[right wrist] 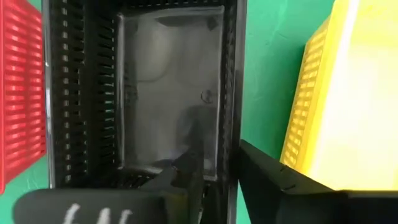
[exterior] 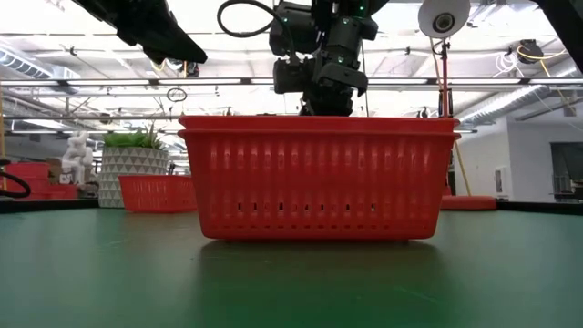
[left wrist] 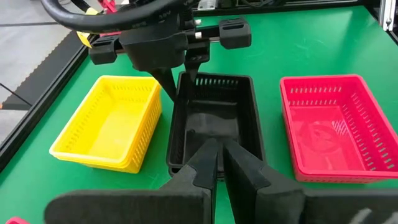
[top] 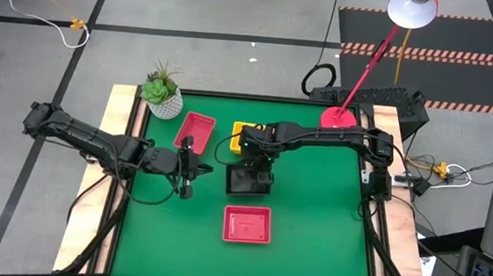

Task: Stack baskets by color
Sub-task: Stack the bottom black basket on the top black baskets, then stack the top red basket on the bottom red baskets

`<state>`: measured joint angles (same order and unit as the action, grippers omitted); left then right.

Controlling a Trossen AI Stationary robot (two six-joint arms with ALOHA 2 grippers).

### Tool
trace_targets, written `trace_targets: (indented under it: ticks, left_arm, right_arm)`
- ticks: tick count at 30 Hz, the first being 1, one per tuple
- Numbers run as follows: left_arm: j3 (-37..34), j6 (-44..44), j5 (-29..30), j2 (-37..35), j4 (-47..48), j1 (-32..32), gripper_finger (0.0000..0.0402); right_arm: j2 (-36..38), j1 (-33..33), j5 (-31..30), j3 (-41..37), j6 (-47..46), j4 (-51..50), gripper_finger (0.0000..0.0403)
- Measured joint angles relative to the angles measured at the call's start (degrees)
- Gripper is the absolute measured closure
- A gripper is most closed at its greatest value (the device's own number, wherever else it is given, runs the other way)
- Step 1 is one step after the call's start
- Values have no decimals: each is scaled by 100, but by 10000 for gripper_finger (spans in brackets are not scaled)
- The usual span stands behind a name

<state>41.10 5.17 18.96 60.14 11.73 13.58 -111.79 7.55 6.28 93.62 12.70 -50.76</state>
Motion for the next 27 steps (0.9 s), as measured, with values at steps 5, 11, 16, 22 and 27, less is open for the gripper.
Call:
trace_targets:
  ticks: [5, 11, 16, 22, 27]
  left_arm:
    - [0, 0, 0, 0, 0, 1, 376]
    - [0, -25, 0, 0, 0, 0, 376]
    - [0, -39, 0, 0, 0, -2, 376]
    - [0, -39, 0, 0, 2, -1, 376]
    - [0, -35, 0, 0, 2, 1, 376]
  right_arm:
    - [0, -12, -29, 0, -173, -5, 283]
    - [0, -44, -52, 0, -484, -21, 256]
    - [0, -114, -161, 0, -519, -28, 252]
    - [0, -174, -480, 0, -518, -116, 252]
    - [0, -184, -492, 0, -562, -288, 252]
